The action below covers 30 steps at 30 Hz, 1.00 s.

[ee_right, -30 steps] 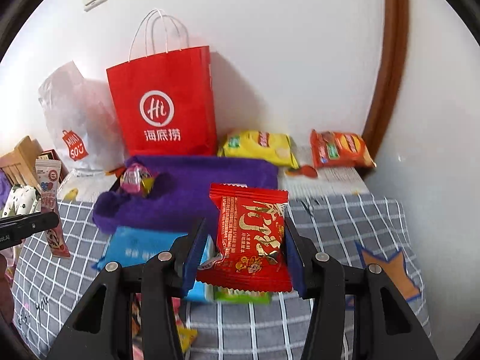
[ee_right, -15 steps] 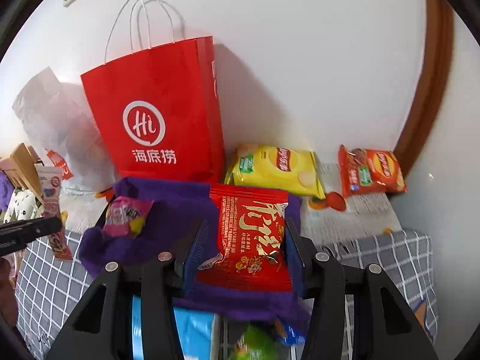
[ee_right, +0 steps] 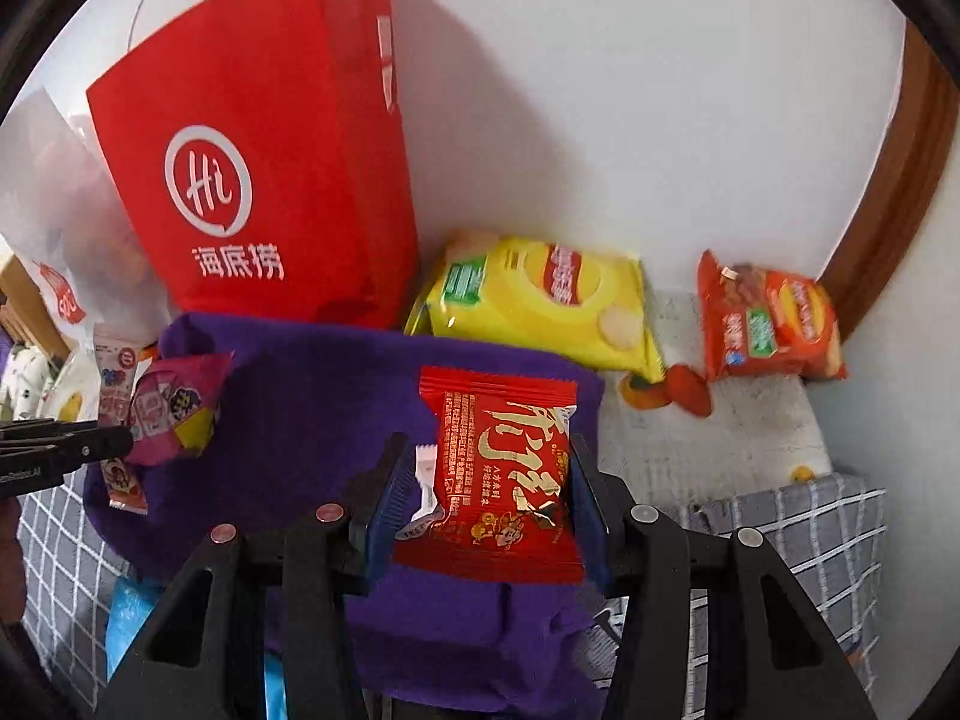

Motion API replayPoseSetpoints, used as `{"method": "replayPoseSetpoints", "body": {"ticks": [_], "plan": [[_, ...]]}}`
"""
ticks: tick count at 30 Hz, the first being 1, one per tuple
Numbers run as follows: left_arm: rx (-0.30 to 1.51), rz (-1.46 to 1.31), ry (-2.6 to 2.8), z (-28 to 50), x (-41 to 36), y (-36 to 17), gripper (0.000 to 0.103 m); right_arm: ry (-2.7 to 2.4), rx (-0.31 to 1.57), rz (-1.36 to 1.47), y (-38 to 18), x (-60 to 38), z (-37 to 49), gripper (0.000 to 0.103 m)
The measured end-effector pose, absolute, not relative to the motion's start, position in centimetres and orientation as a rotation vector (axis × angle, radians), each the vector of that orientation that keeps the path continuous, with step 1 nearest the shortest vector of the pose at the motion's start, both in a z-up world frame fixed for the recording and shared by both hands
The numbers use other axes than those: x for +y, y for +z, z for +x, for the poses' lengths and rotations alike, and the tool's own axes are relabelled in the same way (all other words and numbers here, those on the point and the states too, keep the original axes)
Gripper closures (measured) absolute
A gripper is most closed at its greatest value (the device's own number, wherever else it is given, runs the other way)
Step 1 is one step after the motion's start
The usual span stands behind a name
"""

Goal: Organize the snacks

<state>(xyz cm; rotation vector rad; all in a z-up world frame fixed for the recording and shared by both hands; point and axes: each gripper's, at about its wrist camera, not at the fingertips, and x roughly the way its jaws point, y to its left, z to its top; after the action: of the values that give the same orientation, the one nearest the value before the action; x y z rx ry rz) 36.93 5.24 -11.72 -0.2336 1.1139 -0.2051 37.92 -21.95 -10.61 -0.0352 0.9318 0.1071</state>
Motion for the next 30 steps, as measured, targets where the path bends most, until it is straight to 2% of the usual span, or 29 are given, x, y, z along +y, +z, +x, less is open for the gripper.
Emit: {"method": "replayPoseSetpoints", "body": {"ticks": [8,17,30], "plan": [[1.136,-0.33,-0.244,37.4,6.1,-12.9,0.081,0.167,1.0,-0.032,-13.0,-20.5,38.6,0.053],[1.178,-0.319,-0.26,37.6,5.8,-13.7,0.081,0.229,1.111,-0.1,-16.1,-18.5,39.3,0.053],[1.196,-0.347,-0.281,38.1,4.8,-14.8,0.08,0.268,1.198,-0.097,-16.7,-18.4,39.0,0.053]]}}
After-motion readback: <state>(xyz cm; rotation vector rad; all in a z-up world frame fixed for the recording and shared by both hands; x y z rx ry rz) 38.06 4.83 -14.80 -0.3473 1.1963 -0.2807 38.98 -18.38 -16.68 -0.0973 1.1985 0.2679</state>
